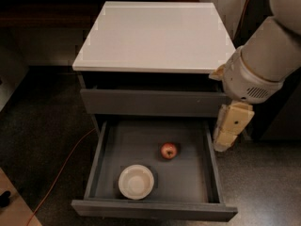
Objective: Close middle drawer
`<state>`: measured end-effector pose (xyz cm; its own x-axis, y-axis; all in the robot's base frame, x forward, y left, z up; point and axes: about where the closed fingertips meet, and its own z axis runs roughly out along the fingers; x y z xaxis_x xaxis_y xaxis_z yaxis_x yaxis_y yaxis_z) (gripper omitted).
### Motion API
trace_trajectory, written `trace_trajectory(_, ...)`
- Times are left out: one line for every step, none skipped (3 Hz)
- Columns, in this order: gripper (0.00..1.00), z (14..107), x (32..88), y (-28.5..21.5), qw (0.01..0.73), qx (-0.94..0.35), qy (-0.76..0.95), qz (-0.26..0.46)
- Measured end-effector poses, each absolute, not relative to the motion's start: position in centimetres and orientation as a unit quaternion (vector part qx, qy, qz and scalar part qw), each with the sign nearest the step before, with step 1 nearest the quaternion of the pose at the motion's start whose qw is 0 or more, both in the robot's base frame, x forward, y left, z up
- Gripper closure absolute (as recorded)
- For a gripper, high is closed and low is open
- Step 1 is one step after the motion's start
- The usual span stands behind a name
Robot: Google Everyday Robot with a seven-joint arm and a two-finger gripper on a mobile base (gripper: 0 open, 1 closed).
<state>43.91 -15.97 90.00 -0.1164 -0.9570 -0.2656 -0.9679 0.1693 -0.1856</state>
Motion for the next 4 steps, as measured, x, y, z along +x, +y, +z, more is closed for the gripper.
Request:
trace_trajectory(0.00, 83.0, 43.4, -12.7, 0.164, -0.657, 0.735, 0.033)
trace_trajectory(0.00, 83.0, 43.4, -12.7, 0.163, -0.657, 0.735, 0.033)
trace_trajectory(0.00, 80.2, 43.5, -12.0, 0.153, -0.661, 0.732, 0.056)
trace_trajectory(0.00, 75.0, 43.8, -9.9, 0.143, -0.674, 0.718, 0.094)
